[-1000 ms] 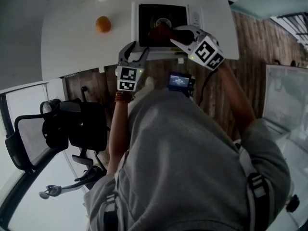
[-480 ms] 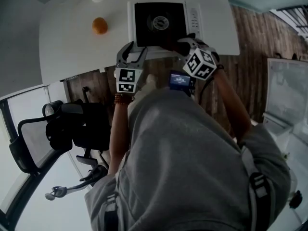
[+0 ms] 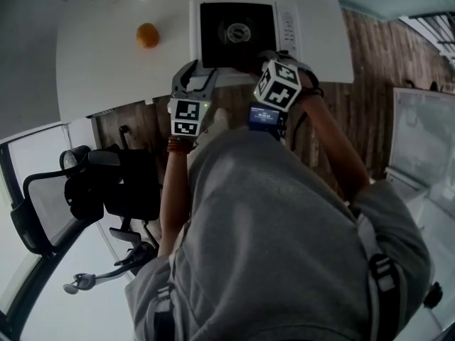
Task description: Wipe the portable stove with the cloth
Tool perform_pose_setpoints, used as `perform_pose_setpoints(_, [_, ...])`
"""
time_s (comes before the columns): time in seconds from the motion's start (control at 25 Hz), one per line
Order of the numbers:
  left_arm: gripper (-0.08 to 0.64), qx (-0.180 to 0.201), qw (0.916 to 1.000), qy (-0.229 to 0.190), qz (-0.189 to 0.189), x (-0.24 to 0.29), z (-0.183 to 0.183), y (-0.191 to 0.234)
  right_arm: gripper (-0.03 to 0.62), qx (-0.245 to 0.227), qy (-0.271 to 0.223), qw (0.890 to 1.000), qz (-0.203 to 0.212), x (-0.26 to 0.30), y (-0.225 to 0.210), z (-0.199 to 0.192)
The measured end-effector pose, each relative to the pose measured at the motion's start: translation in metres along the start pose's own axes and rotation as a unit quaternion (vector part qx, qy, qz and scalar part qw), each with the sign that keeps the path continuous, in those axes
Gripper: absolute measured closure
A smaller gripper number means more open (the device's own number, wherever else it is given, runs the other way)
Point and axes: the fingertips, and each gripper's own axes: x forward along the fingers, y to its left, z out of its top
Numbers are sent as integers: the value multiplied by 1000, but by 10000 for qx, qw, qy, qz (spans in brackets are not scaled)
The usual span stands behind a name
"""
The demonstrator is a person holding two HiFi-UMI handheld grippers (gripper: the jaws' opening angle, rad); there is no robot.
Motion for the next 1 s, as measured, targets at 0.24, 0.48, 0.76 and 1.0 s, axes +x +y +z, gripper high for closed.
perform_pose_setpoints(0.24, [327, -36, 10000, 11, 29, 0, 0, 0, 488, -982, 337, 9945, 152, 8, 6, 25])
perform_pose_setpoints(0.48, [327, -68, 10000, -30, 58, 0, 1, 0, 488, -761, -148, 9957, 512, 16, 12, 60])
perform_pose_setpoints(0.76, [345, -112, 9999, 2, 83, 0, 0, 4, 488, -608, -401, 9953, 637, 20, 12, 78])
perform_pose_setpoints(1.0, [345, -389, 9985, 159, -342, -1, -2, 2, 482, 233, -1429, 9869, 709, 8, 11, 63])
